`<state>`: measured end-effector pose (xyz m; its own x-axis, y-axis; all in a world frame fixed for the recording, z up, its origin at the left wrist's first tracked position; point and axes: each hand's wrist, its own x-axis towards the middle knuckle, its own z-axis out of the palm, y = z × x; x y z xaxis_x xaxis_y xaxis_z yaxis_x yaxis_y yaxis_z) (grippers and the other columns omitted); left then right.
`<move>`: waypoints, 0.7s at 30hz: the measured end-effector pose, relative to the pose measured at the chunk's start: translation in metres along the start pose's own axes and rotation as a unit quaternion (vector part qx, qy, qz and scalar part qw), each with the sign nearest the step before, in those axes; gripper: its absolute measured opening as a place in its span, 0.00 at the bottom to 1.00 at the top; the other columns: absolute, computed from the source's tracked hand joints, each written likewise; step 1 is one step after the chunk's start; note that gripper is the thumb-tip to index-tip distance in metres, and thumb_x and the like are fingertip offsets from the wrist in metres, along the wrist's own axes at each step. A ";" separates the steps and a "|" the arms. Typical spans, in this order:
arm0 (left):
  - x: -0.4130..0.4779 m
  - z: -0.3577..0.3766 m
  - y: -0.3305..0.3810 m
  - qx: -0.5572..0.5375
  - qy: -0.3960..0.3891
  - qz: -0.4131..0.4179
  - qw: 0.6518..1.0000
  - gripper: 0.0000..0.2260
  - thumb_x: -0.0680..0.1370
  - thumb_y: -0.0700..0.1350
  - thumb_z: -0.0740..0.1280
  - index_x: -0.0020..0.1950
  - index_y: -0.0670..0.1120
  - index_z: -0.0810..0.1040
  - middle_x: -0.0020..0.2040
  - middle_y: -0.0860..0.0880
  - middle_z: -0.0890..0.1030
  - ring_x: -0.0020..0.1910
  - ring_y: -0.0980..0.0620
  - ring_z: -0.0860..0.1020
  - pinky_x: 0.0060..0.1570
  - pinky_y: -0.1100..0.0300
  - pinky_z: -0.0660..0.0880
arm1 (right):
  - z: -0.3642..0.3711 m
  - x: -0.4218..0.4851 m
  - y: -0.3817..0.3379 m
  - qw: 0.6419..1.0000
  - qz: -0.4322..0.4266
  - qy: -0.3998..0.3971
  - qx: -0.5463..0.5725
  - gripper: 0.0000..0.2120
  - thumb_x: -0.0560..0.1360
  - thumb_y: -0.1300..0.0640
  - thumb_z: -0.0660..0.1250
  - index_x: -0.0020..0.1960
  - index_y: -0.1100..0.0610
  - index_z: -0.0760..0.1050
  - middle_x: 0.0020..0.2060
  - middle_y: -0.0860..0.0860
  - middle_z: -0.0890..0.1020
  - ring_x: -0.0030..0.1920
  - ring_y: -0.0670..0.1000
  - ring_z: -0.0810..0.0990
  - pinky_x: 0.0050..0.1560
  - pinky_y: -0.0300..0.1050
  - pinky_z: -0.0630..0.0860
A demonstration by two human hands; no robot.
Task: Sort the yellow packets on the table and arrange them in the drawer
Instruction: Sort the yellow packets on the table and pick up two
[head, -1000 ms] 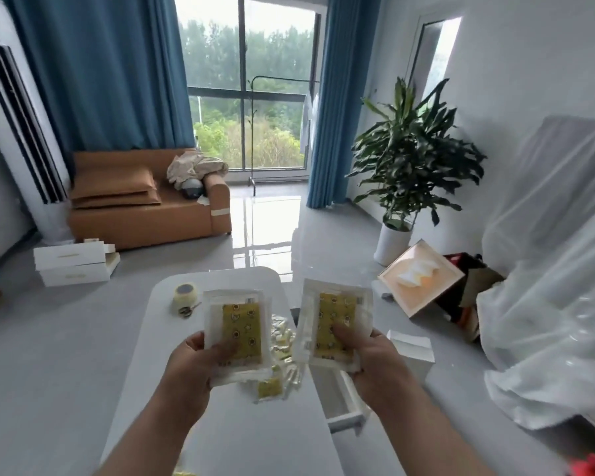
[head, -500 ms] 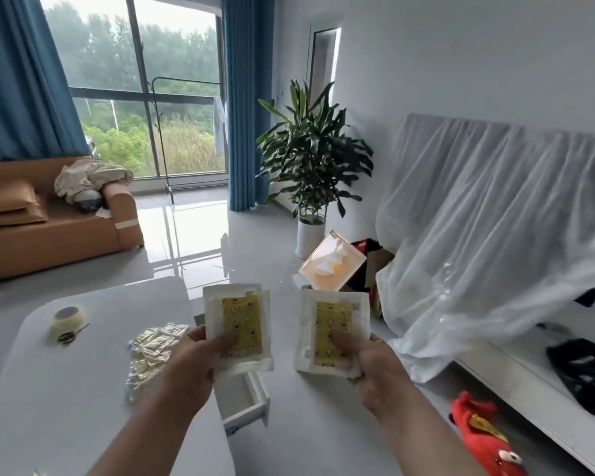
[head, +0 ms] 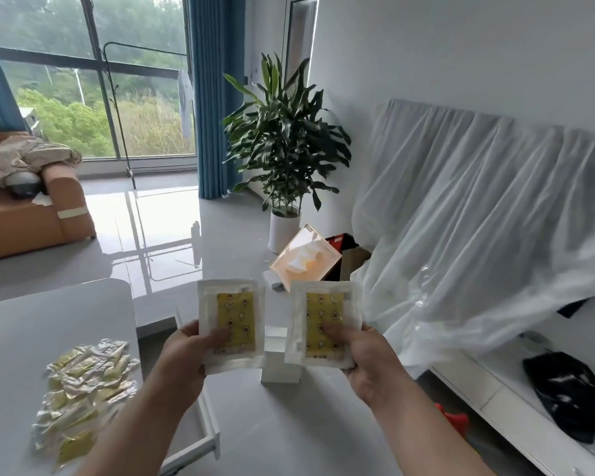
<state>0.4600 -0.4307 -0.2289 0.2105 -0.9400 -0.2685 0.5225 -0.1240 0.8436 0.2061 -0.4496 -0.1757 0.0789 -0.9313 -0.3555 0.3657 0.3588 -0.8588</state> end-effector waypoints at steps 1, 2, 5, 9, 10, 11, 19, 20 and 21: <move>0.018 0.004 -0.001 -0.005 0.003 -0.002 1.000 0.17 0.67 0.33 0.71 0.56 0.35 0.79 0.50 0.36 0.85 0.42 0.40 0.85 0.35 0.53 0.82 | 0.002 0.019 -0.005 1.000 0.004 -0.004 -0.002 0.13 0.70 0.73 0.70 0.53 0.64 0.81 0.45 0.59 0.87 0.41 0.57 0.87 0.35 0.48 0.83; 0.037 0.008 -0.001 -0.011 0.005 -0.003 1.000 0.17 0.68 0.32 0.71 0.56 0.35 0.79 0.50 0.36 0.84 0.42 0.40 0.85 0.35 0.53 0.82 | 0.005 0.039 -0.011 1.000 0.008 -0.006 -0.007 0.12 0.71 0.73 0.70 0.53 0.64 0.81 0.45 0.59 0.87 0.41 0.57 0.87 0.34 0.48 0.83; 0.086 0.017 0.001 -0.014 0.018 -0.013 1.000 0.18 0.68 0.34 0.71 0.57 0.36 0.79 0.51 0.37 0.84 0.43 0.40 0.85 0.37 0.52 0.83 | 0.014 0.094 -0.026 0.999 0.024 -0.010 -0.026 0.12 0.70 0.72 0.70 0.52 0.64 0.82 0.46 0.60 0.87 0.42 0.57 0.87 0.34 0.48 0.82; 0.136 0.027 0.014 -0.010 0.031 -0.011 0.999 0.18 0.67 0.34 0.72 0.56 0.36 0.80 0.50 0.37 0.85 0.42 0.41 0.85 0.35 0.53 0.82 | 0.028 0.152 -0.042 0.998 0.038 -0.025 -0.038 0.12 0.71 0.73 0.70 0.52 0.64 0.82 0.46 0.60 0.87 0.42 0.58 0.87 0.36 0.50 0.83; 0.147 0.029 0.016 -0.009 0.036 -0.007 0.999 0.16 0.68 0.33 0.71 0.55 0.36 0.80 0.49 0.38 0.85 0.41 0.41 0.85 0.35 0.54 0.82 | 0.031 0.166 -0.044 0.998 0.042 -0.032 -0.037 0.11 0.71 0.73 0.69 0.51 0.64 0.82 0.45 0.60 0.87 0.41 0.58 0.87 0.35 0.50 0.83; 0.156 0.030 0.018 -0.010 0.043 -0.003 0.999 0.14 0.70 0.33 0.70 0.54 0.36 0.80 0.48 0.38 0.85 0.40 0.41 0.85 0.35 0.53 0.82 | 0.034 0.180 -0.046 0.998 0.045 -0.038 -0.035 0.11 0.71 0.74 0.69 0.50 0.64 0.82 0.44 0.60 0.87 0.40 0.58 0.87 0.33 0.49 0.82; 0.224 0.030 0.025 -0.036 0.118 0.023 0.992 0.17 0.65 0.35 0.76 0.53 0.37 0.81 0.48 0.38 0.85 0.42 0.40 0.85 0.34 0.53 0.82 | 0.061 0.296 -0.060 0.991 0.088 -0.088 -0.044 0.16 0.70 0.74 0.67 0.54 0.62 0.81 0.48 0.60 0.86 0.47 0.62 0.85 0.49 0.61 0.81; 0.231 0.030 0.026 -0.031 0.128 0.029 0.991 0.14 0.67 0.34 0.75 0.52 0.37 0.82 0.47 0.38 0.85 0.41 0.41 0.85 0.34 0.54 0.82 | 0.067 0.309 -0.060 0.990 0.094 -0.094 -0.048 0.16 0.71 0.74 0.66 0.55 0.62 0.81 0.48 0.60 0.86 0.47 0.62 0.85 0.49 0.61 0.81; 0.241 0.032 0.028 -0.028 0.142 0.036 0.989 0.12 0.68 0.33 0.72 0.51 0.37 0.82 0.46 0.38 0.85 0.40 0.41 0.85 0.34 0.54 0.82 | 0.073 0.327 -0.064 0.988 0.098 -0.109 -0.047 0.15 0.71 0.73 0.66 0.54 0.63 0.81 0.47 0.60 0.86 0.45 0.62 0.85 0.47 0.60 0.82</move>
<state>0.4989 -0.6708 -0.2548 0.4677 -0.8179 -0.3352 0.5415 -0.0346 0.8400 0.2760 -0.7819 -0.2108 0.3411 -0.8312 -0.4390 0.2361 0.5278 -0.8159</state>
